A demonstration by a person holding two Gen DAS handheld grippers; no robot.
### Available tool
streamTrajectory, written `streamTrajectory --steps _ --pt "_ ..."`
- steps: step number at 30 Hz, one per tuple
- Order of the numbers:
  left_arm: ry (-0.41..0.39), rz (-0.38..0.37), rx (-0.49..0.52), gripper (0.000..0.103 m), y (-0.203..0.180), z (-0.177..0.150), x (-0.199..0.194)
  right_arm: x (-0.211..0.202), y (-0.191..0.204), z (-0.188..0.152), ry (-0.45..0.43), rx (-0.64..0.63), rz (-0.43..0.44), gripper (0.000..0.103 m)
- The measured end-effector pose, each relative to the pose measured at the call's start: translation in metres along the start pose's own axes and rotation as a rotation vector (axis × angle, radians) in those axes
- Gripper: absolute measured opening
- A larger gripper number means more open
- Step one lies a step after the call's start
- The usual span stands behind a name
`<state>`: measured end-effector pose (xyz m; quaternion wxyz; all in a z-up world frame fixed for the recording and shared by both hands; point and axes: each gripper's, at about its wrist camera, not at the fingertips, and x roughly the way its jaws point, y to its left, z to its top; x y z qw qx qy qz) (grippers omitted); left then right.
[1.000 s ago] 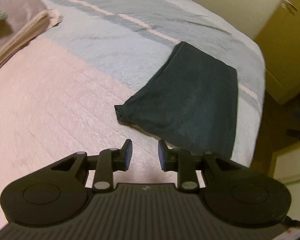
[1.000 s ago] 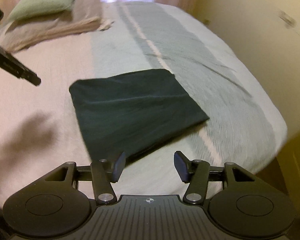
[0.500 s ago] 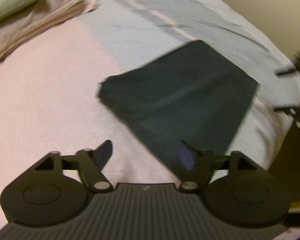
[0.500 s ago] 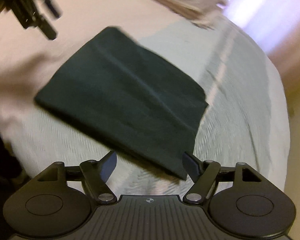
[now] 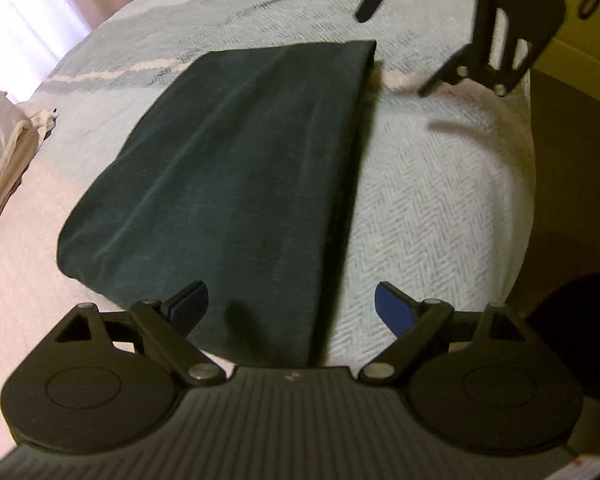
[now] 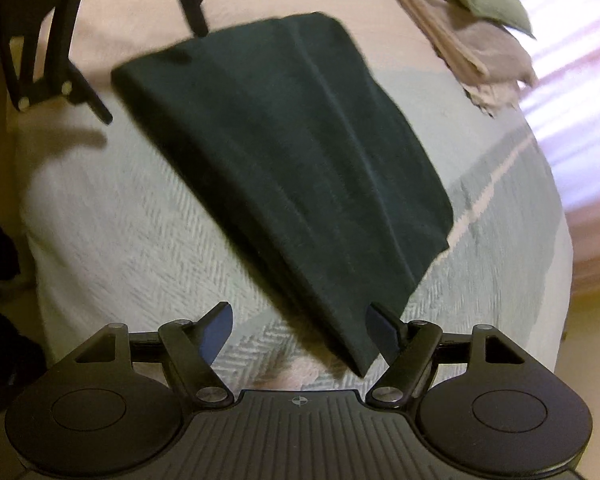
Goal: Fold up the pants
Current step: 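Grasp the folded jeans edge with both grippers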
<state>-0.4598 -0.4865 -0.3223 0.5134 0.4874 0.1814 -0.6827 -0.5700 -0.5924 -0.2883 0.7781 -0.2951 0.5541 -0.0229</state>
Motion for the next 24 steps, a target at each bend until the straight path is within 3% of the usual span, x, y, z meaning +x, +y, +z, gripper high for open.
streamTrajectory --steps 6,13,16,18,20,22,24 --pt "0.023 0.073 -0.132 0.088 -0.010 0.001 0.013 0.049 0.010 -0.031 -0.068 -0.290 -0.065 0.071" --pt "0.030 0.202 -0.193 0.091 -0.032 0.012 0.021 0.085 0.002 -0.064 -0.217 -0.404 -0.138 0.077" --pt "0.043 0.275 -0.175 0.093 -0.045 0.013 0.025 0.092 -0.003 -0.069 -0.277 -0.451 -0.169 0.076" --pt "0.049 0.322 -0.127 0.093 -0.056 0.014 0.029 0.093 -0.017 -0.063 -0.267 -0.412 -0.163 0.058" --pt "0.055 0.371 -0.062 0.094 -0.064 0.016 0.031 0.082 -0.035 -0.054 -0.268 -0.338 -0.087 0.036" --pt "0.064 0.410 0.004 0.094 -0.070 0.017 0.034 0.066 -0.051 -0.044 -0.272 -0.296 -0.025 0.024" --pt "0.090 0.455 0.080 0.095 -0.075 0.019 0.040 0.047 -0.070 -0.031 -0.273 -0.221 0.022 0.021"
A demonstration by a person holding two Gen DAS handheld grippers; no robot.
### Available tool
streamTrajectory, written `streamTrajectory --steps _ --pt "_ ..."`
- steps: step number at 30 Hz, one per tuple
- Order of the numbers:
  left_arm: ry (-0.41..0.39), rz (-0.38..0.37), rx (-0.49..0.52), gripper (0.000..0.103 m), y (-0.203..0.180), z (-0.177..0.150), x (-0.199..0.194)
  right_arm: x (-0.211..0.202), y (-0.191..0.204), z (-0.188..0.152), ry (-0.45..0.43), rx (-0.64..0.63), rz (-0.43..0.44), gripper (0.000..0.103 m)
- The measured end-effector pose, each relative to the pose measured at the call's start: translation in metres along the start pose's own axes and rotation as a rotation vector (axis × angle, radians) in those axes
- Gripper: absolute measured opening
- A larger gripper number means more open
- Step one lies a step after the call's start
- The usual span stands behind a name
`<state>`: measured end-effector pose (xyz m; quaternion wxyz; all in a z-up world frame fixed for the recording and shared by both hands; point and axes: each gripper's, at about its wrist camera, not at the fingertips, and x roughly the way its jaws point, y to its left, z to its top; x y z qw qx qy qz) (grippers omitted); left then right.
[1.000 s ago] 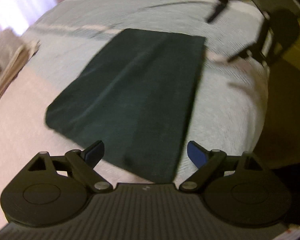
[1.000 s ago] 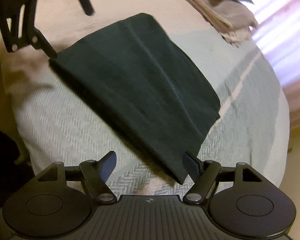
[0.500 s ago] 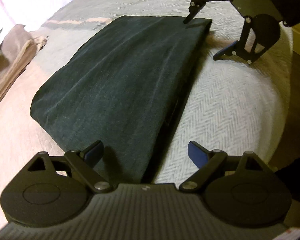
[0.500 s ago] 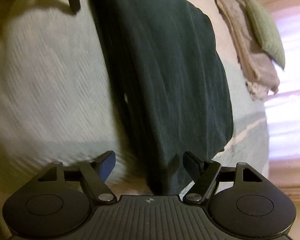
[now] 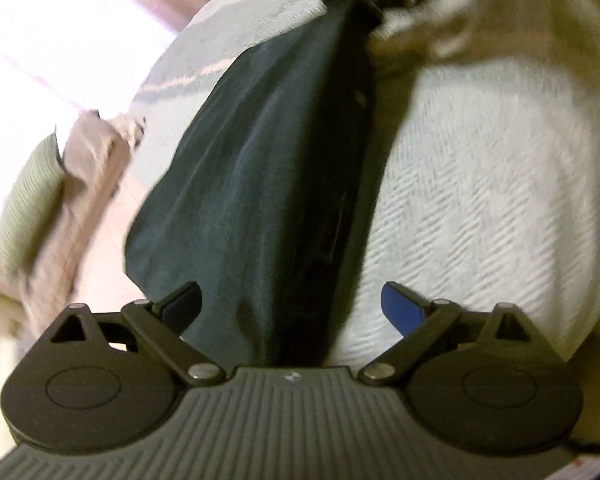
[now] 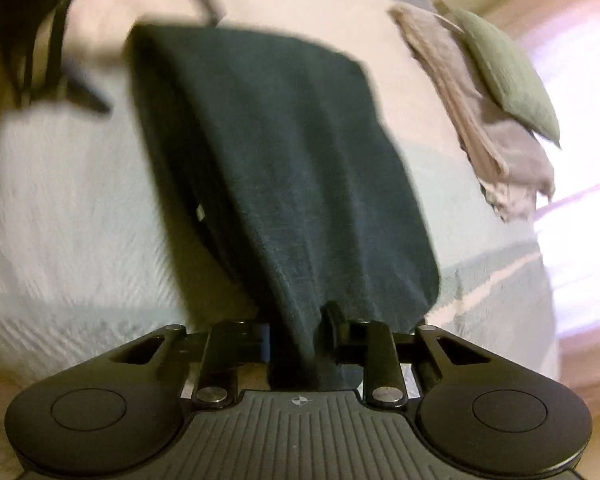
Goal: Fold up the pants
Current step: 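Grasp the folded jeans edge with both grippers, then lift the jeans with both grippers and fold them in half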
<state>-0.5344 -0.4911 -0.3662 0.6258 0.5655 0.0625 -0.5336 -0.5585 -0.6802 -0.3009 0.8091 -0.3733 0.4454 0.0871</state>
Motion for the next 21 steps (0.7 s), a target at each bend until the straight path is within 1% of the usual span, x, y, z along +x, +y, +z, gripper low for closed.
streamTrajectory --steps 2,4,5,7,8,9,10,12,15,16,18,20,21 --pt "0.008 0.029 0.055 0.095 -0.003 0.000 0.004 -0.011 -0.026 0.013 0.004 0.087 0.046 0.020" --pt "0.008 0.063 0.097 0.094 -0.004 0.001 0.008 -0.018 -0.046 0.023 0.008 0.133 0.079 0.020" --pt "0.008 0.087 0.121 0.092 -0.004 0.001 0.010 -0.023 -0.050 0.027 0.013 0.152 0.093 0.020" --pt "0.015 0.126 0.141 0.082 0.001 0.003 0.013 -0.032 -0.053 0.031 0.020 0.205 0.122 0.020" --pt "0.019 0.123 0.138 0.082 0.006 0.003 0.013 -0.036 -0.055 0.032 0.024 0.220 0.128 0.020" --pt "0.018 0.106 0.133 0.080 0.010 0.004 0.014 -0.037 -0.055 0.033 0.027 0.222 0.126 0.020" --pt "0.016 0.090 0.135 0.075 0.013 0.004 0.013 -0.039 -0.054 0.034 0.030 0.224 0.125 0.020" --pt "0.021 0.008 0.137 0.038 0.021 0.004 0.012 -0.037 -0.047 0.032 0.040 0.213 0.119 0.020" --pt "0.020 -0.062 0.122 0.028 0.036 0.002 0.006 -0.034 -0.023 0.019 0.051 0.157 0.091 0.023" --pt "0.017 -0.081 0.102 0.027 0.044 0.002 0.004 -0.032 -0.015 0.016 0.049 0.150 0.076 0.025" --pt "0.010 -0.142 0.032 0.024 0.067 0.003 0.001 -0.030 0.002 0.009 0.062 0.136 0.038 0.036" --pt "0.000 -0.211 -0.026 0.024 0.089 0.006 0.000 -0.031 0.020 0.002 0.048 0.128 -0.018 0.071" --pt "-0.001 -0.246 -0.059 0.024 0.100 0.008 0.000 -0.035 0.031 0.000 0.019 0.119 -0.042 0.075"
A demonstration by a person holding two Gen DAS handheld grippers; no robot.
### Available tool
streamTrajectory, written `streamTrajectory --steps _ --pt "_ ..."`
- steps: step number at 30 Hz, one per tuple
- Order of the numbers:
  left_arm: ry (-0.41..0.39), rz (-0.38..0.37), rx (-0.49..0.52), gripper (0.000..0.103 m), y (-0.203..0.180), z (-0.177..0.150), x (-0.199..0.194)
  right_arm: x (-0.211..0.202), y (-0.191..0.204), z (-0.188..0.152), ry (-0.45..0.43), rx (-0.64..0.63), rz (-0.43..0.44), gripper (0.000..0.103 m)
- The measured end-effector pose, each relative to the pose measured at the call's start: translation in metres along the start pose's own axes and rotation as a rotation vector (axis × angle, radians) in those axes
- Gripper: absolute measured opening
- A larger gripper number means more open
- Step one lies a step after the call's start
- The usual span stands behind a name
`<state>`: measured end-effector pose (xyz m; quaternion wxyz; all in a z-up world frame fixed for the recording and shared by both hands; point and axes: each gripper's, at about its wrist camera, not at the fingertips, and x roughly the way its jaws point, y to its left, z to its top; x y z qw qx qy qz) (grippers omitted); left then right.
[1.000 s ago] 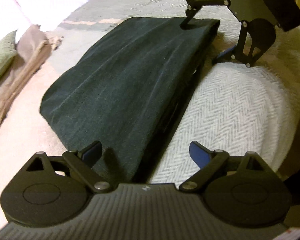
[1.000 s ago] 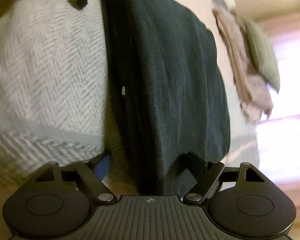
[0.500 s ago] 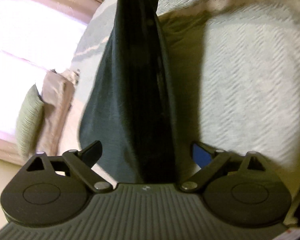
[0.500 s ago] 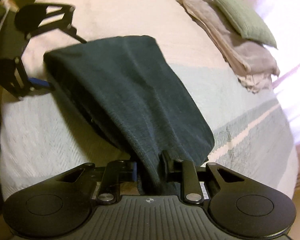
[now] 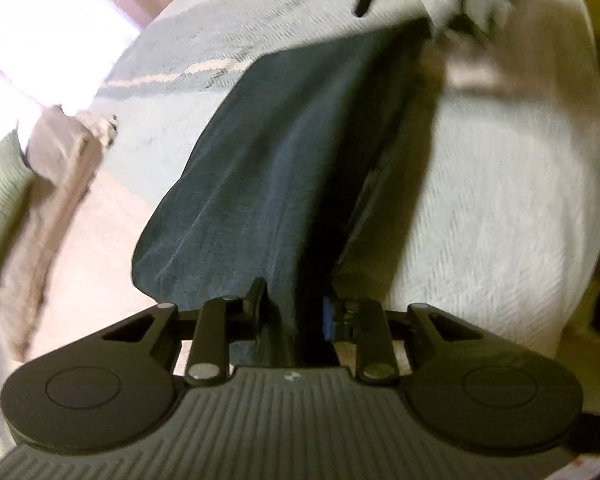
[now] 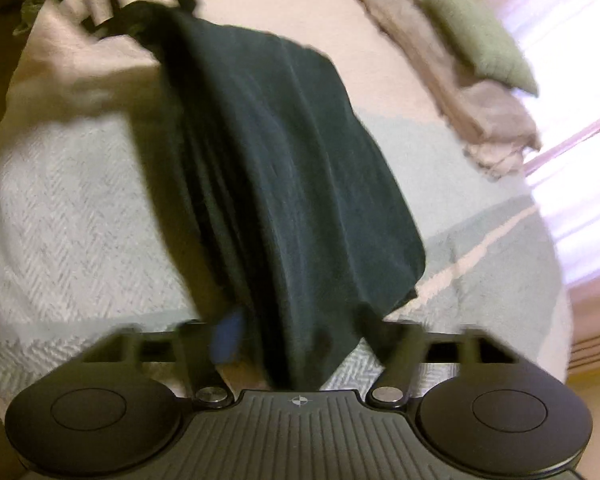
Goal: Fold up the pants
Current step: 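Lift the jeans with both grippers and fold them in half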
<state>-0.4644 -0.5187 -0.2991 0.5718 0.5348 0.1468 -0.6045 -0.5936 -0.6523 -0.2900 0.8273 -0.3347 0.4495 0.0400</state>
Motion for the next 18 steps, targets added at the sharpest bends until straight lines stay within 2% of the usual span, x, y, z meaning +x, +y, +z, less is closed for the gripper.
streamTrajectory --steps 1,3,6,9,10,11,12,14,18 --pt "-0.001 -0.033 -0.025 0.023 0.007 0.002 -0.002 -0.002 0.009 -0.003 -0.037 -0.020 -0.013 0.081" --pt "-0.004 -0.081 -0.064 0.023 0.020 0.005 -0.007 -0.001 0.029 -0.003 -0.089 -0.081 -0.040 0.085" --pt "-0.010 -0.135 -0.122 0.023 0.034 0.006 -0.012 0.017 0.046 -0.001 -0.104 -0.153 -0.044 0.085" --pt "-0.006 -0.173 -0.145 0.023 0.040 0.007 -0.015 0.038 0.047 -0.003 -0.088 -0.214 -0.131 0.084" --pt "-0.008 -0.178 -0.153 0.023 0.042 0.006 -0.016 0.043 0.043 -0.003 -0.075 -0.202 -0.148 0.075" --pt "-0.009 -0.184 -0.162 0.023 0.044 0.006 -0.016 0.046 0.035 -0.005 -0.054 -0.176 -0.145 0.038" --pt "-0.008 -0.183 -0.166 0.024 0.043 0.005 -0.016 0.050 0.027 -0.005 -0.016 -0.152 -0.130 0.026" --pt "-0.011 -0.165 -0.161 0.025 0.038 0.005 -0.015 0.044 0.015 -0.002 0.001 -0.110 -0.102 0.021" --pt "0.030 -0.069 -0.118 0.032 0.010 0.000 -0.016 0.025 -0.017 0.018 0.047 -0.011 -0.029 0.018"
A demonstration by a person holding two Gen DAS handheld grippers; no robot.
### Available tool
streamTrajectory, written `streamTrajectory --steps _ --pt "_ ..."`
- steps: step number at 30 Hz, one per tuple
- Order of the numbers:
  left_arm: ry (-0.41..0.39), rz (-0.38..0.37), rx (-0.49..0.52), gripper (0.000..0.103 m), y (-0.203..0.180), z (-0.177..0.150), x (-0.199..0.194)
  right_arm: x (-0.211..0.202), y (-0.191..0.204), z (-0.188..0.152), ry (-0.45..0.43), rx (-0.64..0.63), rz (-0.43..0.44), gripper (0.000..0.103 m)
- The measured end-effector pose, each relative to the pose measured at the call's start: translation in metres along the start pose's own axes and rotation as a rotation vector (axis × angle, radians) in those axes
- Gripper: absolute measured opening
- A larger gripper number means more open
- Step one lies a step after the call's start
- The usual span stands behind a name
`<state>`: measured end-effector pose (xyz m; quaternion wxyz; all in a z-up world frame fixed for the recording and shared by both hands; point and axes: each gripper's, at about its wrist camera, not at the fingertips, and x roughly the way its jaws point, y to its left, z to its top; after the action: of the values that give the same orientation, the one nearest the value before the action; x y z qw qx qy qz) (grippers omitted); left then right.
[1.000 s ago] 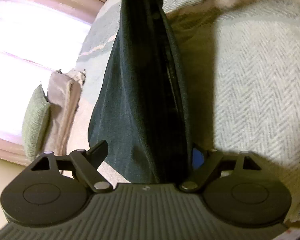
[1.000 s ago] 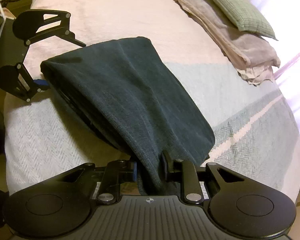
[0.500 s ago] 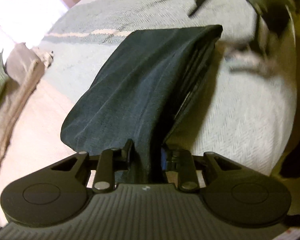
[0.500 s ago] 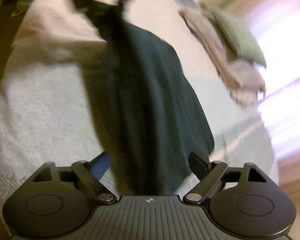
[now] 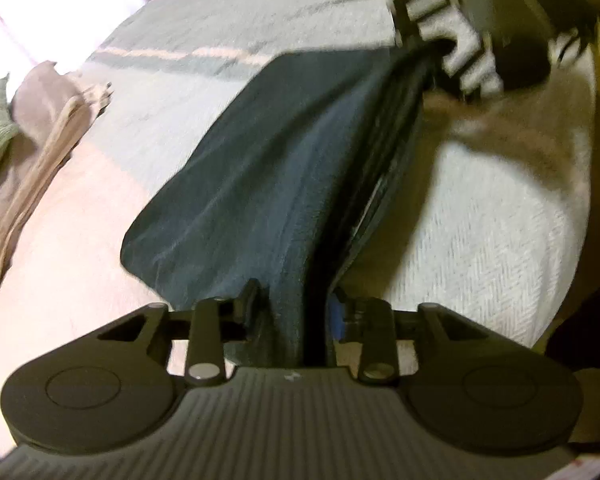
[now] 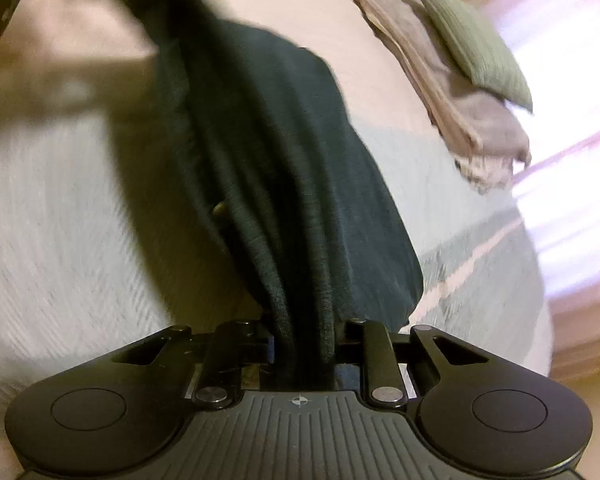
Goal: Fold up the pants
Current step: 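Lift the jeans with both grippers and fold them in half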
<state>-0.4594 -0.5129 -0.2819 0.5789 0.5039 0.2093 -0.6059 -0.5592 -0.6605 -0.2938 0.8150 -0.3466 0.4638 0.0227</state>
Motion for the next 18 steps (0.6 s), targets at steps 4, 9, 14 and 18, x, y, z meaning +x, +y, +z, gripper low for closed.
streamTrajectory --steps 4,9,14,18 --pt "0.010 0.129 0.064 0.047 -0.033 -0.006 -0.002 -0.016 -0.029 0.031 0.056 0.056 0.096 0.018" --pt "0.018 0.261 0.125 0.065 -0.057 -0.004 0.009 -0.034 -0.048 0.061 0.094 0.097 0.162 0.018" --pt "0.043 0.270 0.114 0.047 -0.047 -0.009 0.022 -0.051 -0.056 0.076 0.105 0.109 0.162 0.017" --pt "0.031 0.211 0.131 0.026 -0.024 -0.008 0.003 -0.059 -0.052 0.079 0.125 0.085 0.143 0.017"
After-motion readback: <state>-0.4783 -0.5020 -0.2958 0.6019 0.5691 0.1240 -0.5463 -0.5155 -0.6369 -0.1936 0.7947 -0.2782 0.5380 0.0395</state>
